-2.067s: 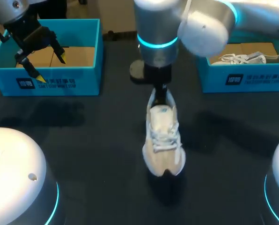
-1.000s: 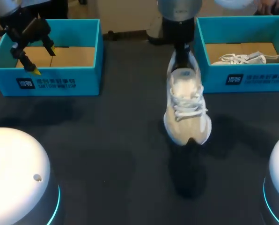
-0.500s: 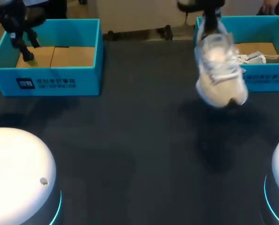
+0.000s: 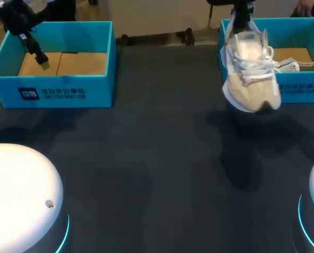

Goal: Take the shoe out of the shoebox, open the shoe tongue, remove and reinsert the insole, then place the shoe into the shoebox

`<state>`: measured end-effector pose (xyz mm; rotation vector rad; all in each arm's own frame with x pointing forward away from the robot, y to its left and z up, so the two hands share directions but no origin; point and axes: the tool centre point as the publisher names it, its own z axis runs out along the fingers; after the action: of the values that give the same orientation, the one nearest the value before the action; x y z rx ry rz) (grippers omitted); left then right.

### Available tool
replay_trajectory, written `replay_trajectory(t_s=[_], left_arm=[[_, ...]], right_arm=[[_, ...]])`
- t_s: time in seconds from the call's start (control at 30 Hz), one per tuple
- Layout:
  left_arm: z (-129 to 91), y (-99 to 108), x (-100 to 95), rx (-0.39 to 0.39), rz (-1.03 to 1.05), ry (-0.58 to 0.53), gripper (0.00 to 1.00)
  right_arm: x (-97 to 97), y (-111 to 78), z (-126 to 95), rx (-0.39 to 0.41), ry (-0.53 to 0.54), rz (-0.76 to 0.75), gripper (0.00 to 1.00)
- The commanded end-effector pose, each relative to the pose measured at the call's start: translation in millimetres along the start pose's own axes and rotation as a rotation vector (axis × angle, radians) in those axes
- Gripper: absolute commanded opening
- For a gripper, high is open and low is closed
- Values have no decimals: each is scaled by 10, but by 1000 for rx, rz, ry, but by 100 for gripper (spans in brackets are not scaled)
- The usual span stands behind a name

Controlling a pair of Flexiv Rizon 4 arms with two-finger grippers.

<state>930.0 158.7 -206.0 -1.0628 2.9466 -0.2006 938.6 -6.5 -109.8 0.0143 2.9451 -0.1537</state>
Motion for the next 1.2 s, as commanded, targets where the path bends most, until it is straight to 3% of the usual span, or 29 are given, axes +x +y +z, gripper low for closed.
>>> replay_trajectory(t_s=[0.03, 0.33, 0.53, 0.57, 0.97, 1.03, 1.13, 1.2], left_arm=[[13, 14, -8, -70, -686, -157, 100], [-3, 113, -329, -123, -1142, -77, 100], [-93, 206, -446, -175, -1272, -37, 100], [-93, 206, -446, -175, -1272, -37, 100], [-55, 203, -445, -175, -1276, -44, 100], [-29, 183, -465, -175, -1281, -44, 100], [-21, 176, -475, -180, -1280, -43, 100], [-36, 193, -490, -189, -1288, -54, 100]], right_arm=[[-209, -241, 8, -12, -2, 13, 0], [-736, -734, -107, 33, -34, 71, 0], [-1033, -913, -218, 34, -53, 61, 0], [-1136, -975, -209, 37, -52, 59, 0], [-1136, -975, -209, 37, -52, 59, 0], [-1252, -1073, -158, -24, -56, 53, 0], [-1390, -1214, -146, -8, -65, 64, 0], [-1582, -1383, -129, -35, -91, 57, 0]])
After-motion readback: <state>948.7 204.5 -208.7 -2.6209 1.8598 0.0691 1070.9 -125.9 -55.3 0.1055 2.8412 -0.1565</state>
